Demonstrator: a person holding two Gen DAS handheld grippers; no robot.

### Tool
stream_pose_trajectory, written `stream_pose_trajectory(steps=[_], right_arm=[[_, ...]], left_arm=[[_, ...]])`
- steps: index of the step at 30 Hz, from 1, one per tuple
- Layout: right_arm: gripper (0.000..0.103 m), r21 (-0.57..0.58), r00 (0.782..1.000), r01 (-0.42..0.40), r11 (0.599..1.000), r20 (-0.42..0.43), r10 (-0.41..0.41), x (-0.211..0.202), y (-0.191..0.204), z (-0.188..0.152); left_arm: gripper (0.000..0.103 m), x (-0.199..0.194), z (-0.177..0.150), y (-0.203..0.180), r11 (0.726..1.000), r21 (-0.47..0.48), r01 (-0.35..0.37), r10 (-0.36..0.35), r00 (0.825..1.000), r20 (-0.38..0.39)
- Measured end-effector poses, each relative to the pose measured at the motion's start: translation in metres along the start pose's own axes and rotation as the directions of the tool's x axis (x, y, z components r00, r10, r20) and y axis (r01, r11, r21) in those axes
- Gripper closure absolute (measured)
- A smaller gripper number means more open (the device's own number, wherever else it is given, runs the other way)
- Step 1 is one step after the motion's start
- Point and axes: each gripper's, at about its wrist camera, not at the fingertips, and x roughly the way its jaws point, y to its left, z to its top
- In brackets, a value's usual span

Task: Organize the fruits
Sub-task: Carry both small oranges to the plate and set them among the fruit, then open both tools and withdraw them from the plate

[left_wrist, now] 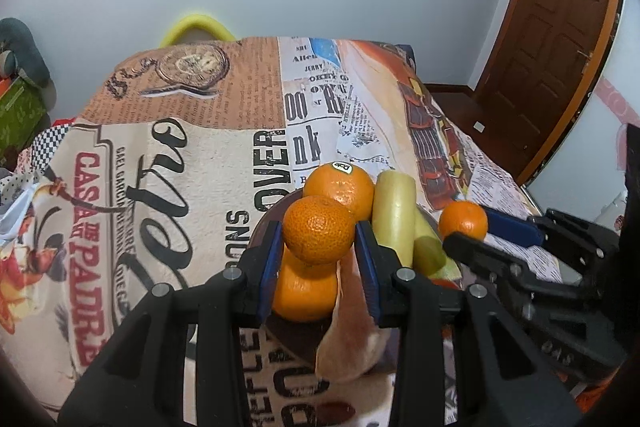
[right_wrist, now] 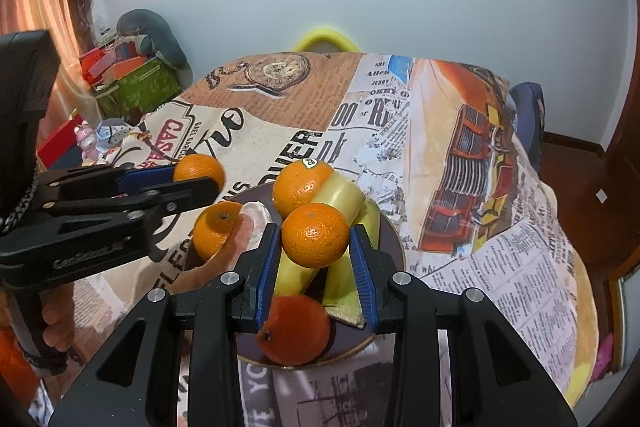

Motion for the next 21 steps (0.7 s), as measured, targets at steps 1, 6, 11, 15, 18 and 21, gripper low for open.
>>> stream_pose_trajectory(steps=[1,6,11,15,18,21], right_arm=[[0.071,-0.002,1.0,0.0,1.0,-0.008,0.0,0.003,0.0,-0.001],[0.071,0.007,0.999,-0.018,1.0,-0.045,0.019,0.015,-0.003,-0.008],[0.071,0.015,0.997,-0.031,0.999,-0.071,0.032,0.022,-0.005,-0.013],[0.07,0.017,0.997,-0.032,0.999,-0.071,0.033,0.024,-0.005,-0.015],[0.07,0.024,0.997,-0.036,0.999,-0.073,0.038,0.024,-0.006,-0.015],[0.068,0.031,0.996,-0.037,0.999,-0.082,0.039,0.025,-0.007,-0.015]], left_arm=[[0.067,0.005,0.001,0.0,1.0,0.0,-0.003,0.003,1.0,-0.007],[0.067,0.025,0.006,-0.002,1.0,0.004,-0.021,0.021,0.999,-0.028],[0.067,0.036,0.007,0.0,1.0,-0.014,-0.025,0.024,0.999,-0.044],[0.067,0.04,0.008,-0.001,0.999,-0.02,-0.03,0.029,0.999,-0.046],[0.067,0.042,0.008,0.0,0.999,-0.026,-0.033,0.031,0.998,-0.047],[0.061,0.042,0.009,0.001,0.999,-0.032,-0.036,0.034,0.998,-0.046]])
